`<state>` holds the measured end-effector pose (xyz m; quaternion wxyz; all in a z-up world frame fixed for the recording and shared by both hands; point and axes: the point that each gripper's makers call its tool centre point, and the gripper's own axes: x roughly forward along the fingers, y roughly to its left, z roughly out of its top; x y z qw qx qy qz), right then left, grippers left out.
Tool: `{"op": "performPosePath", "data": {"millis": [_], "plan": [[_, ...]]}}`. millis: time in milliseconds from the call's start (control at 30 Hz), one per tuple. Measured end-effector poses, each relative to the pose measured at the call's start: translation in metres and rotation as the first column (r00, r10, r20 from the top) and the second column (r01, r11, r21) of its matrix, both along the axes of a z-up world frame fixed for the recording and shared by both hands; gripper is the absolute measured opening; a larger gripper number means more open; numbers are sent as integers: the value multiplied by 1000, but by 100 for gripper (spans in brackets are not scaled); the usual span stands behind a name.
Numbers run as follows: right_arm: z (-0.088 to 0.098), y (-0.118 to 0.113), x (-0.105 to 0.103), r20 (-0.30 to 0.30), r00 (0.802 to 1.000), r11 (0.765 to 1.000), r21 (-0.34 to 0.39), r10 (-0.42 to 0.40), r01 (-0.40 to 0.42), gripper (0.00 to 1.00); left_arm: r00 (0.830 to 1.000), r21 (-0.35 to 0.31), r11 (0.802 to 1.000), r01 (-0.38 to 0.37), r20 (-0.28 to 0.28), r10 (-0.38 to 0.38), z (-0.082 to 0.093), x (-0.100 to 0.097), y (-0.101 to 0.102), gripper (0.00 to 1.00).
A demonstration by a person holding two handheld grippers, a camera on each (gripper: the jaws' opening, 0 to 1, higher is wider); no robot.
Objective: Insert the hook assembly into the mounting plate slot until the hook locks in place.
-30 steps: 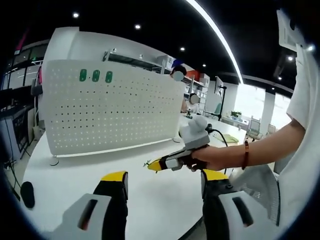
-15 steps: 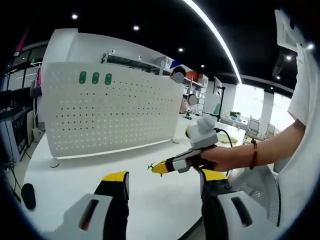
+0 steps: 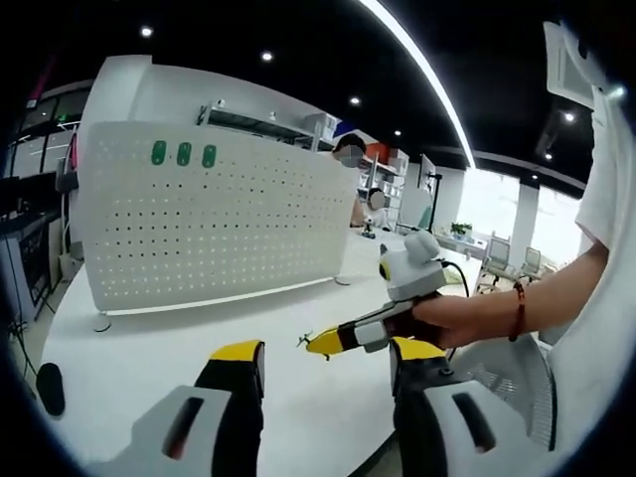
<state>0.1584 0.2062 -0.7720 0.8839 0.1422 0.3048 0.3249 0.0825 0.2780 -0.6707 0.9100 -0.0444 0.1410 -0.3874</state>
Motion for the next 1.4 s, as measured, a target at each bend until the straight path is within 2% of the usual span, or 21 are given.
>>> {"op": "performPosePath", "data": {"millis": [400,633,733,1167,1400], "plan": [[9,2,-14,-5,1000,1000,4,1,-1,2,997,-18,997,72,-13,-72,-9,7,-18,51],[20,-3,-16,4,1000,999,24,-29,29,2,993,-25,993,115,-4,-115,-5,15,-28,51],[24,-5,-19,-5,998,996,60,-60,60,2,990,-19,990,141,-5,-141,-5,18,-34,51],[37,-25,-31,16,991,990,53,-135,134,2,968,-15,968,249,18,-249,1,29,-61,52],[41,-31,-33,23,987,986,52,-162,161,2,958,-20,958,285,21,-285,1,29,-70,53]]}}
